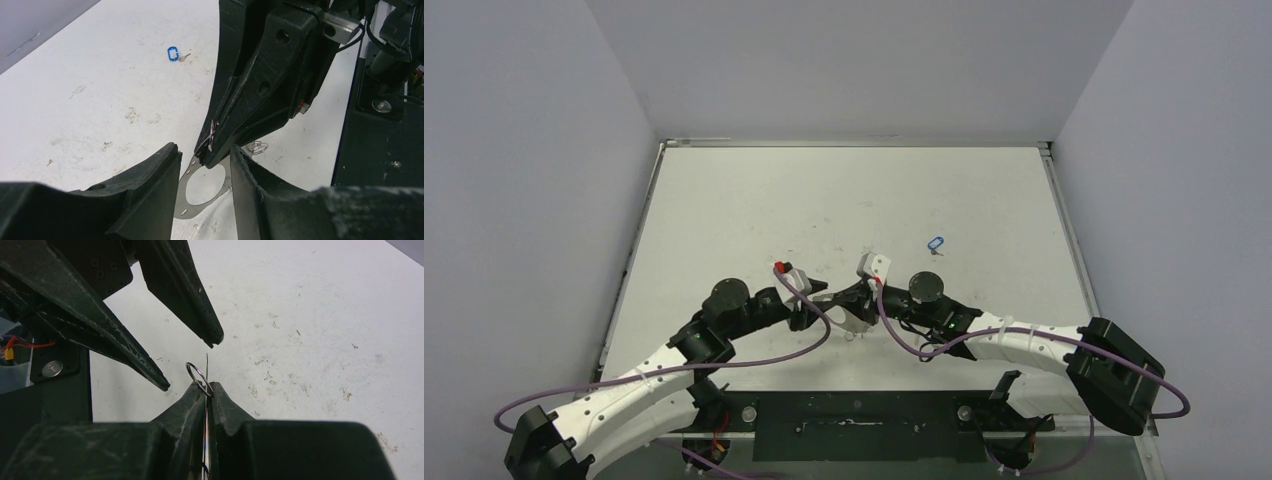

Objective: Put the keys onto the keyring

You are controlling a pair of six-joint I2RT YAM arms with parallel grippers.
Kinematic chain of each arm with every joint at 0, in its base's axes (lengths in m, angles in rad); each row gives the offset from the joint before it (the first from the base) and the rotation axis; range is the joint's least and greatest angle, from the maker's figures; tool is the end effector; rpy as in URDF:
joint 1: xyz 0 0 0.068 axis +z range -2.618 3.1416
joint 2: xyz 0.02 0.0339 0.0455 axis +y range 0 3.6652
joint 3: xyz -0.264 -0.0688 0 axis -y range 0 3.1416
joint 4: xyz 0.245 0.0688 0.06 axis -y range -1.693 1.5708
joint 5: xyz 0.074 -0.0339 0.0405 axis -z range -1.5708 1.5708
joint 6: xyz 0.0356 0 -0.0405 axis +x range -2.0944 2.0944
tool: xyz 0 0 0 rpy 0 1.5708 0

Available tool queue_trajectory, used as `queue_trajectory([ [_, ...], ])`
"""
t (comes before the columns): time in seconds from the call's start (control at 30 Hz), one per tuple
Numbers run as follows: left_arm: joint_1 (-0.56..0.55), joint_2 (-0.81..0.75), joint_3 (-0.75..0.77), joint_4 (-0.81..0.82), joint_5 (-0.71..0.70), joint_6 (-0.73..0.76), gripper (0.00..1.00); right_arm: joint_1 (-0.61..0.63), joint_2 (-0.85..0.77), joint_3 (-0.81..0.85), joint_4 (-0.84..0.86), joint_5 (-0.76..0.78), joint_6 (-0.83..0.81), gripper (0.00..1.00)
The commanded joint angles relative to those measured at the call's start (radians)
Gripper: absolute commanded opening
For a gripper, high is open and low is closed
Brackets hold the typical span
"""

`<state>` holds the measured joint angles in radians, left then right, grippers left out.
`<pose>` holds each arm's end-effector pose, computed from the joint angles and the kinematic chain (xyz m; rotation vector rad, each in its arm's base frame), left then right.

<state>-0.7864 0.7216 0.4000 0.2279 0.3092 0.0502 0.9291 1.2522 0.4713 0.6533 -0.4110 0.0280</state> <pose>0.1199 -0.1355 0.2573 0.9153 1.4624 -0.8079 0.1438 0.2163 0.2208 -1.0658 1.4559 1.0475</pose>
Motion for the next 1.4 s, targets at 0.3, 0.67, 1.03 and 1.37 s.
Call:
queue_trajectory([
  [0.3, -0.006, 0.069, -0.018, 0.166, 0.071, 0.107, 0.18, -0.004, -0.033, 0.036, 0.033, -0.036, -0.008, 0.00],
  [0.67, -0.007, 0.071, -0.032, 0.175, 0.090, 0.112, 0.00, -0.003, -0.031, 0.047, 0.022, -0.036, -0.008, 0.00],
  [1.03, -0.007, 0.102, -0.018, 0.153, 0.083, 0.121, 0.05, -0.004, -0.028, 0.051, 0.022, -0.037, -0.005, 0.00],
  [1.37, -0.007, 0.108, -0.022, 0.165, 0.081, 0.120, 0.10, -0.004, -0.024, 0.050, 0.025, -0.044, -0.003, 0.00],
])
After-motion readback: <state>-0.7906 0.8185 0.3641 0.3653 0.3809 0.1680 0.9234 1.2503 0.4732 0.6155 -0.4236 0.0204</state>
